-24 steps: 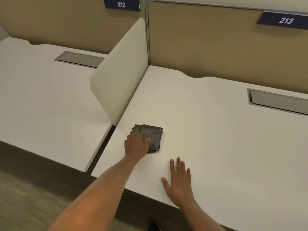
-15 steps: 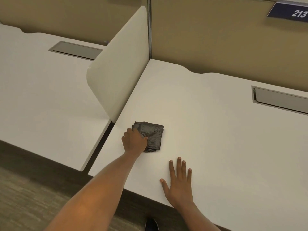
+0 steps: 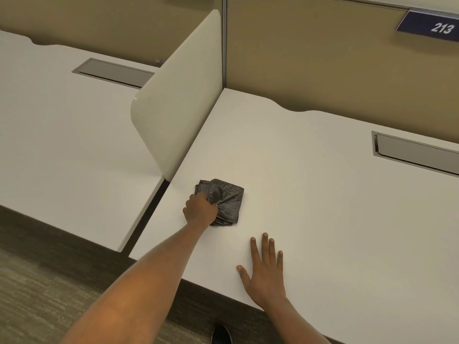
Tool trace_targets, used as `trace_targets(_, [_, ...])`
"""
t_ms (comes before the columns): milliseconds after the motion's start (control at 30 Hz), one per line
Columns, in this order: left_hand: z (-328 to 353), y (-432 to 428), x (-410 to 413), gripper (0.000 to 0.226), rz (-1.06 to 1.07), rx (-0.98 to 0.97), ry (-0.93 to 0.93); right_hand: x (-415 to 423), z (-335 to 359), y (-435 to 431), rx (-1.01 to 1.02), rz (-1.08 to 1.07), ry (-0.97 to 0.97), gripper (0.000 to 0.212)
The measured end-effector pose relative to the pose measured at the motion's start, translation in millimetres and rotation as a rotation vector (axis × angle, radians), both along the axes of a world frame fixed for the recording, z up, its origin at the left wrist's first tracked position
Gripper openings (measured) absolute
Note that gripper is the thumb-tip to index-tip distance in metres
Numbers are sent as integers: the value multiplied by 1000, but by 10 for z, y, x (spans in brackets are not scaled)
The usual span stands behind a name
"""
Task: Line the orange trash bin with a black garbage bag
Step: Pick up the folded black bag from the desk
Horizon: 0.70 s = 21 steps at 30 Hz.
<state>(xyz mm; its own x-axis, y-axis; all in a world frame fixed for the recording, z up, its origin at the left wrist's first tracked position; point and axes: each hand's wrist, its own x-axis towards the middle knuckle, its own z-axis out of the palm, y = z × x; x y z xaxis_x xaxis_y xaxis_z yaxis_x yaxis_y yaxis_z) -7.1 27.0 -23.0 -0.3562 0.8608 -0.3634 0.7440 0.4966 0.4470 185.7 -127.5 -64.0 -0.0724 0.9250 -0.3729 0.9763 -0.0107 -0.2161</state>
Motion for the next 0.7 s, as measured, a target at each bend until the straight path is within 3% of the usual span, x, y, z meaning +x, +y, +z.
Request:
trace_targets(67, [32, -57, 10, 18, 12, 60, -160, -20, 38, 43, -39, -19, 23, 84])
trace_targets(167, [111, -173, 53, 19, 8, 109, -336, -49, 157, 147, -107, -110, 137, 83])
trace_targets(300, [261, -389, 185, 23, -48, 136, -427, -65, 464, 286, -55, -398, 496, 78])
trace_targets(433, [440, -738, 387, 13, -62, 172, -509, 32, 753, 255, 34, -575, 692, 73])
trace_targets(567, [653, -1154, 601, 14, -14, 175, -627, 183, 1045, -31, 139, -442, 782, 48])
trace_targets(700, [937, -1617, 829, 13, 68, 185, -713, 381, 1294, -511, 96, -194, 799, 59])
